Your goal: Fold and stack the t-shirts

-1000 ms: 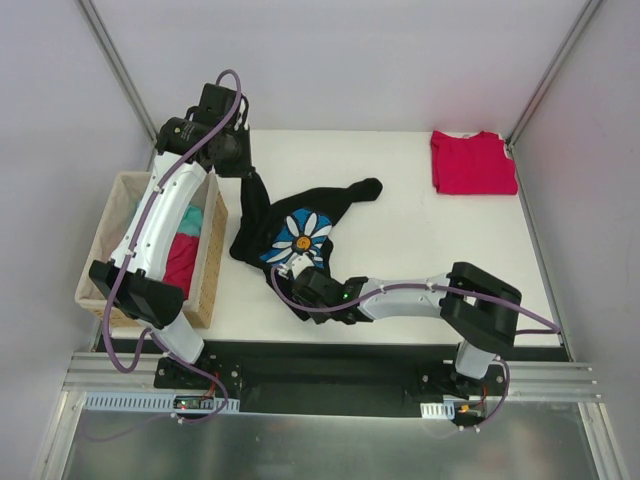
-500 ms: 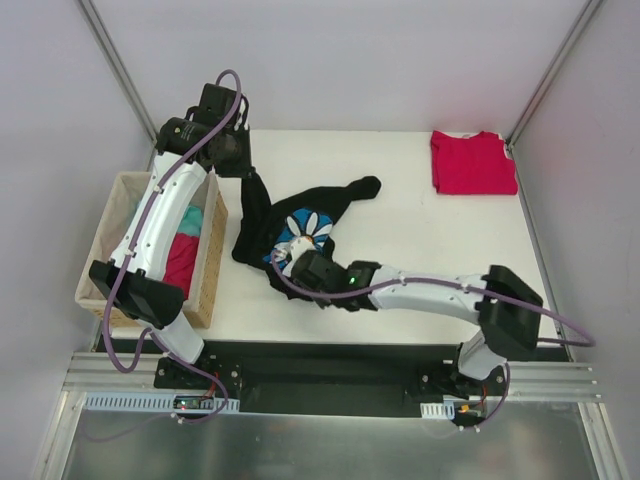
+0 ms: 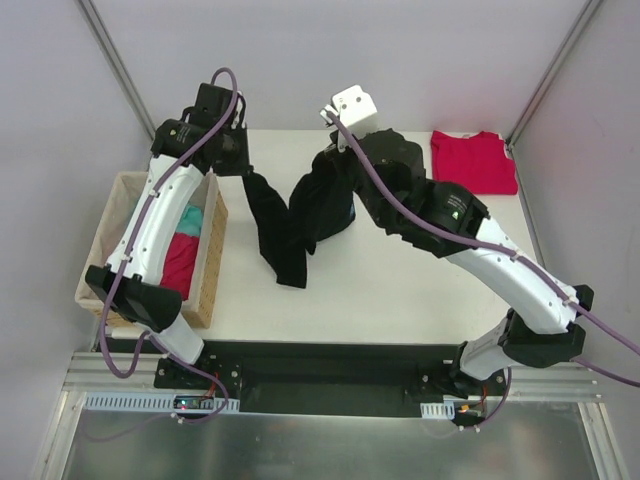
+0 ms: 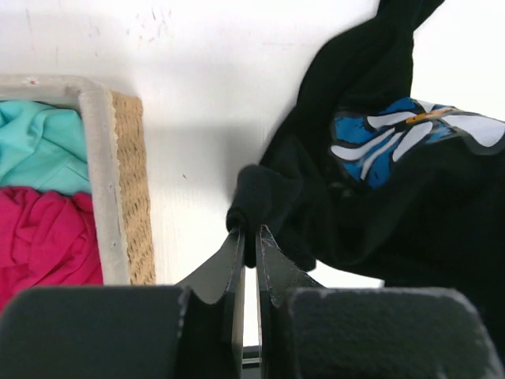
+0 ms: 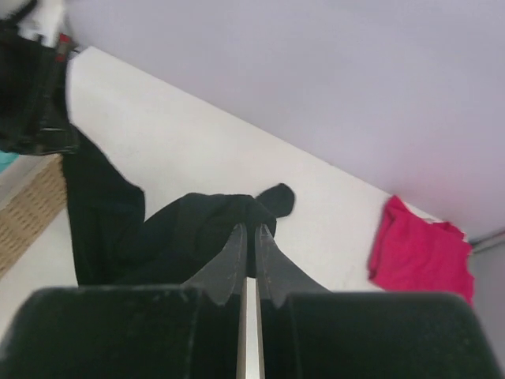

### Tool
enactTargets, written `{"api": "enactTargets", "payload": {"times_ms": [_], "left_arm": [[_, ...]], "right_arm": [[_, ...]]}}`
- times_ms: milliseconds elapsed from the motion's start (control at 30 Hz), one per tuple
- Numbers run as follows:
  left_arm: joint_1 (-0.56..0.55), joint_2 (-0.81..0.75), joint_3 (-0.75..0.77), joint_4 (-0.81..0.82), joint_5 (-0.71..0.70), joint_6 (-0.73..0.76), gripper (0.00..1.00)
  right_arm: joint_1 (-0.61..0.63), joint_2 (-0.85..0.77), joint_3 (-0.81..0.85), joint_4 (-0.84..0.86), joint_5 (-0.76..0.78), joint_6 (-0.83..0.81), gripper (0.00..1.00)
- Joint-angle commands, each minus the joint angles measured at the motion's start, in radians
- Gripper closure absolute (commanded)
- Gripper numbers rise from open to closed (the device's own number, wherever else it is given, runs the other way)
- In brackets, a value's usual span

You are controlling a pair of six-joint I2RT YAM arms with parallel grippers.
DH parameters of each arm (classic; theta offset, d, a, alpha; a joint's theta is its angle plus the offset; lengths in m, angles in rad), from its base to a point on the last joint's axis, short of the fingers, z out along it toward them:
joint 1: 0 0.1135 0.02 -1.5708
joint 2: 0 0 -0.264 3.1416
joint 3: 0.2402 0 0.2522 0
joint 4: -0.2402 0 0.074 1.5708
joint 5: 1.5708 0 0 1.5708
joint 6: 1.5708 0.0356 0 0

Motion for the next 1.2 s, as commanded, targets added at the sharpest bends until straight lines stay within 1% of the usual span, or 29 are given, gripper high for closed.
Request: {"api": "enactTargets", "payload": {"times_ms": [0, 33, 100, 167, 200, 267, 300, 333, 367, 400, 467, 533, 567, 600, 700, 767, 800, 867, 1000, 1133, 1167], "left_arm": [[-0.001, -0.173, 0.003, 0.073, -0.048, -0.028, 1.00], [-0.001, -0.225, 0.014, 0.082, -0.070, -0.030, 1.00], [-0.001, -0.294, 0.050, 0.101, -0.090, -0.024, 1.00], [-0.001, -0.345, 0.070, 0.125, -0.116, -0.018, 1.00], [-0.001, -0.396, 0.086, 0.134, -0.124, -0.014, 1.00], [-0.001, -0.448, 0.090, 0.171, -0.145, -0.004, 0.99], [-0.001, -0.495, 0.098, 0.177, -0.153, -0.001, 0.98], [-0.001, -0.517, 0.103, 0.184, -0.160, 0.010, 0.97], [-0.001, -0.540, 0.106, 0.191, -0.173, 0.016, 0.97], [-0.001, -0.574, 0.116, 0.193, -0.185, 0.022, 0.96], [-0.001, -0.608, 0.127, 0.193, -0.211, 0.035, 0.98], [-0.001, -0.663, 0.120, 0.207, -0.222, 0.035, 0.99], [-0.001, -0.680, 0.115, 0.211, -0.223, 0.036, 1.00], [-0.001, -0.710, 0.120, 0.213, -0.222, 0.039, 1.00], [-0.001, -0.764, 0.112, 0.224, -0.225, 0.055, 1.00], [-0.001, -0.784, 0.103, 0.237, -0.226, 0.070, 1.00], [-0.001, -0.796, 0.103, 0.239, -0.225, 0.073, 1.00], [-0.001, -0.806, 0.100, 0.247, -0.207, 0.073, 1.00], [-0.001, -0.847, 0.064, 0.294, -0.154, 0.067, 1.00], [-0.001, -0.846, 0.075, 0.314, -0.141, 0.064, 1.00], [-0.001, -0.847, 0.072, 0.319, -0.135, 0.062, 1.00]], "right_arm": [[0.002, -0.018, 0.042, -0.027, 0.151, -0.151, 0.99], [-0.003, -0.036, 0.050, -0.009, 0.193, -0.168, 0.99], [-0.003, -0.066, 0.049, 0.011, 0.229, -0.191, 0.99], [-0.003, -0.115, 0.048, 0.059, 0.258, -0.243, 0.99], [-0.004, -0.129, 0.050, 0.088, 0.290, -0.265, 0.99], [-0.001, -0.164, 0.059, 0.115, 0.324, -0.340, 0.99], [0.005, -0.178, 0.056, 0.155, 0.359, -0.366, 0.99], [0.011, -0.193, 0.050, 0.187, 0.375, -0.431, 0.99], [0.016, -0.231, 0.018, 0.229, 0.390, -0.469, 0.99], [0.034, -0.250, 0.004, 0.320, 0.419, -0.504, 0.99], [0.052, -0.282, -0.010, 0.391, 0.445, -0.619, 0.99], [0.082, -0.297, -0.020, 0.532, 0.484, -0.726, 0.99], [0.097, -0.314, -0.030, 0.590, 0.494, -0.850, 0.99], [0.136, -0.328, -0.056, 0.734, 0.510, -0.907, 0.99], [0.192, -0.369, -0.083, 0.884, 0.516, -1.047, 0.99], [0.197, -0.380, -0.090, 0.913, 0.510, -1.093, 0.99], [0.203, -0.386, -0.093, 0.954, 0.501, -1.145, 0.99], [0.210, -0.394, -0.109, 0.990, 0.485, -1.176, 0.99], [0.269, -0.429, -0.108, 0.944, 0.427, -1.158, 0.99], [0.299, -0.425, -0.120, 0.964, 0.390, -1.220, 0.99], [0.324, -0.425, -0.138, 0.973, 0.380, -1.236, 0.99]]}}
